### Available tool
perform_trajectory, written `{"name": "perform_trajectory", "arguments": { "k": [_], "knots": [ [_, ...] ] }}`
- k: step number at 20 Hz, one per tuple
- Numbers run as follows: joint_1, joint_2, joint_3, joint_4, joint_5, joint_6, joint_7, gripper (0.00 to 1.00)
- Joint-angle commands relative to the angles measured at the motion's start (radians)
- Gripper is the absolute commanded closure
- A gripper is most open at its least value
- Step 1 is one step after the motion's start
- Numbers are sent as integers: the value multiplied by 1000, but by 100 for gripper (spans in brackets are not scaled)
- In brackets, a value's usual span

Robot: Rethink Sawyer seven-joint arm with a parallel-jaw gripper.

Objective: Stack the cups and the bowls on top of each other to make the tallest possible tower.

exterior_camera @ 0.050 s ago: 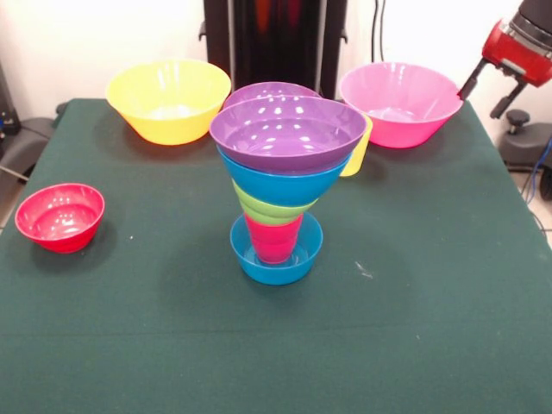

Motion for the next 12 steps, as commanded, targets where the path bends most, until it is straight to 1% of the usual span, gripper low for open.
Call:
{"name": "perform_trajectory", "arguments": {
  "k": [1, 5, 9, 12],
  "knots": [
    [24, 105, -3, -58, -53, 16, 175, 0],
    [36, 127, -42, -58, -66, 37, 155, 0],
    [47, 136, -58, -68, -53, 62, 148, 0],
    [50, 143, -64, -71, -44, 60, 143, 0]
  ]
}}
